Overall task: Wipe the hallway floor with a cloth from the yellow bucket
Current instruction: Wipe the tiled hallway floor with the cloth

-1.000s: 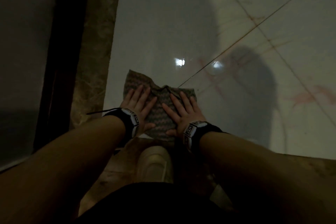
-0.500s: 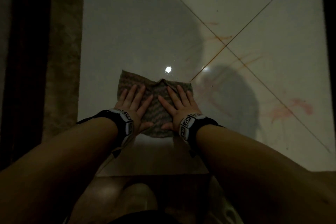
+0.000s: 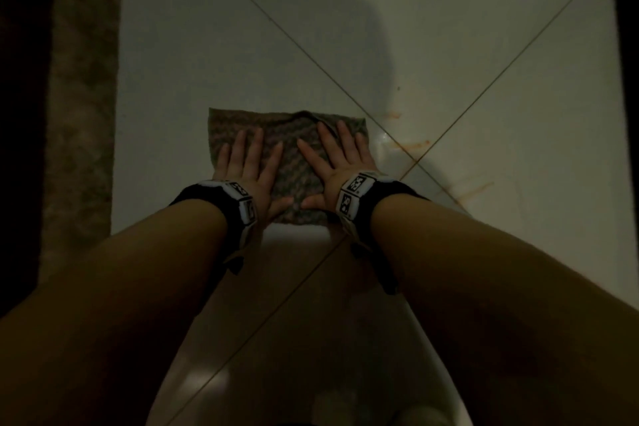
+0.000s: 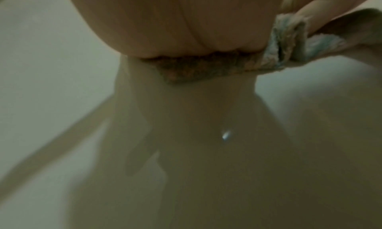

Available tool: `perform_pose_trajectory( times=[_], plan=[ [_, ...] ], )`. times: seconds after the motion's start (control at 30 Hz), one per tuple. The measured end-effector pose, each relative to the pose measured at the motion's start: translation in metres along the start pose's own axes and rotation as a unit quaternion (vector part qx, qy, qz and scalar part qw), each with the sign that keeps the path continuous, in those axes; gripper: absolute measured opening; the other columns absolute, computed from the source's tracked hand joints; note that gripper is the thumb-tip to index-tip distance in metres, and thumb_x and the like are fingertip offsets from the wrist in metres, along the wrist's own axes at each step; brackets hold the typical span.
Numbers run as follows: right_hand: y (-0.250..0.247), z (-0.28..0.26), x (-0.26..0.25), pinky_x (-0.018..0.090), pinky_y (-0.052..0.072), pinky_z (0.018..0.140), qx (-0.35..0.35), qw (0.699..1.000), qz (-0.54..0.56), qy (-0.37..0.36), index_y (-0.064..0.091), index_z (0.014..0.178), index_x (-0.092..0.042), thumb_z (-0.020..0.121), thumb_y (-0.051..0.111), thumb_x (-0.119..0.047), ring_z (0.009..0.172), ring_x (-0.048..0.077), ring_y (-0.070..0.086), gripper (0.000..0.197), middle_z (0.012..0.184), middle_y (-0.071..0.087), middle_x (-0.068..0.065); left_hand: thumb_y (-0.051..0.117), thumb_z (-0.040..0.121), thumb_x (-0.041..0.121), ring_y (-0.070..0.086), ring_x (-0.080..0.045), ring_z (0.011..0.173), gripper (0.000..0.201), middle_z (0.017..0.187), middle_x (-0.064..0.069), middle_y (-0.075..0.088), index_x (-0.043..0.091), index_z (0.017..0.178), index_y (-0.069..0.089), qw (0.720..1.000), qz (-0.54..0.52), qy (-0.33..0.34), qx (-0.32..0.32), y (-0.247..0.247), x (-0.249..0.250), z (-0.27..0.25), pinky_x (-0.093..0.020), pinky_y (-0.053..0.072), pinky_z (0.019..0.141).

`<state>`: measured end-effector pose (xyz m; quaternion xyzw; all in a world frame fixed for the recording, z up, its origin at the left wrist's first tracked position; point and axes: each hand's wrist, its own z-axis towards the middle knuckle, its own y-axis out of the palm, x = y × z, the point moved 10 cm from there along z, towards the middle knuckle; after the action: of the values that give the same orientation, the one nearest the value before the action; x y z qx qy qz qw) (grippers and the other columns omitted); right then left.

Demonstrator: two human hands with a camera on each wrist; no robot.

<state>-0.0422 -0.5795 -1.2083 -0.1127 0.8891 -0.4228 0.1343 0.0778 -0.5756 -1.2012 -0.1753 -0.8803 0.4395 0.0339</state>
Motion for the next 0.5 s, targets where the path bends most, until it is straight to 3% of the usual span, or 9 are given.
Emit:
perform_pose_trajectory(
  times=[0.3, 0.5],
  plan=[
    [-0.042, 0.035, 0.043, 0.05, -0.011, 0.116, 0.028, 0.999, 0.022, 0.011, -0.012, 0.149, -0.034, 0.075, 0.047, -0.074, 0.144, 0.033, -0.022, 0.103, 0.158, -0.021, 0.006, 0.037, 0.09, 0.06, -0.019, -0.037, 0.146, 0.091, 0.158, -0.014, -0.024, 0.019, 0.151, -0.017, 1.0, -0.011, 0.01, 0.013, -0.051, 0.006, 0.052, -0.049, -0.006, 0.119],
    [-0.047, 0.042, 0.05, 0.05, -0.011, 0.116, 0.04, 0.999, 0.015, 0.014, -0.011, 0.149, -0.034, 0.074, 0.045, -0.076, 0.145, 0.033, -0.021, 0.103, 0.159, -0.02, 0.006, 0.038, 0.089, 0.06, -0.018, -0.038, 0.146, 0.091, 0.158, -0.014, -0.022, 0.019, 0.151, -0.016, 1.0, -0.008, 0.012, 0.02, -0.057, 0.007, 0.064, -0.05, -0.005, 0.119]
  ],
)
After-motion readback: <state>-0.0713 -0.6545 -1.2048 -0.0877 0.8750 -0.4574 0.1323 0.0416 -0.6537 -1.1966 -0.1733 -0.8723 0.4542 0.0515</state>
